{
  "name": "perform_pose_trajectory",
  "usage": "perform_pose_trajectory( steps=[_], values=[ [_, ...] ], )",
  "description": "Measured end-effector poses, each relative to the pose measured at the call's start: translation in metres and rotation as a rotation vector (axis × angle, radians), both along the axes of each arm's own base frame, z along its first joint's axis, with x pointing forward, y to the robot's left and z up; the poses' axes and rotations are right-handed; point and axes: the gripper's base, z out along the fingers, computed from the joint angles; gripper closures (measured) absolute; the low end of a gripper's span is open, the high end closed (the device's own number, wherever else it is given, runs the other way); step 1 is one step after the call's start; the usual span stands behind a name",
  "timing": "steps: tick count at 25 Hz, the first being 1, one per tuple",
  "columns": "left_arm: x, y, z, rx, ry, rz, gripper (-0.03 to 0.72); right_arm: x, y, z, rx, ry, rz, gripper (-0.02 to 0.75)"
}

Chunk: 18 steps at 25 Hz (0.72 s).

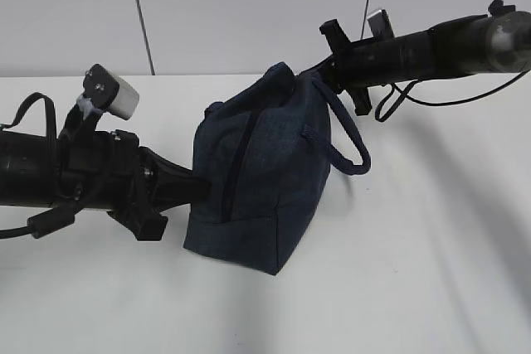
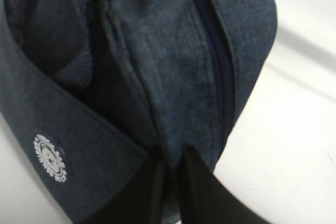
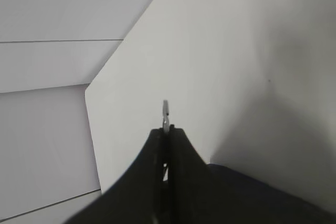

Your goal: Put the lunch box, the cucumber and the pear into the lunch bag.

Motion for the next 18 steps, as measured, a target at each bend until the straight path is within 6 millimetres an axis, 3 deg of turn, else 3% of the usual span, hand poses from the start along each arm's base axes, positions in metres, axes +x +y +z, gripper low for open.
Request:
perform_pose_trajectory(
  steps=[14,17,18],
  values=[
    [0.0003,0.0003,-0.0003,0.004,0.0,0.004,0.68,0.0015,0.001,-0.0028,-0.024,-0.069,0.034,0.734],
    [0.0002,0.0001,-0.0004,0.005,-0.001,0.003,0.68,0.0042,-0.0023,-0.0027,-0.055,-0.104,0.015,0.661],
    [0.0002,0.0001,-0.0004,0.005,-0.001,0.003,0.681,0.0059,-0.0057,-0.003,-0.07,-0.114,-0.004,0.588]
  ],
)
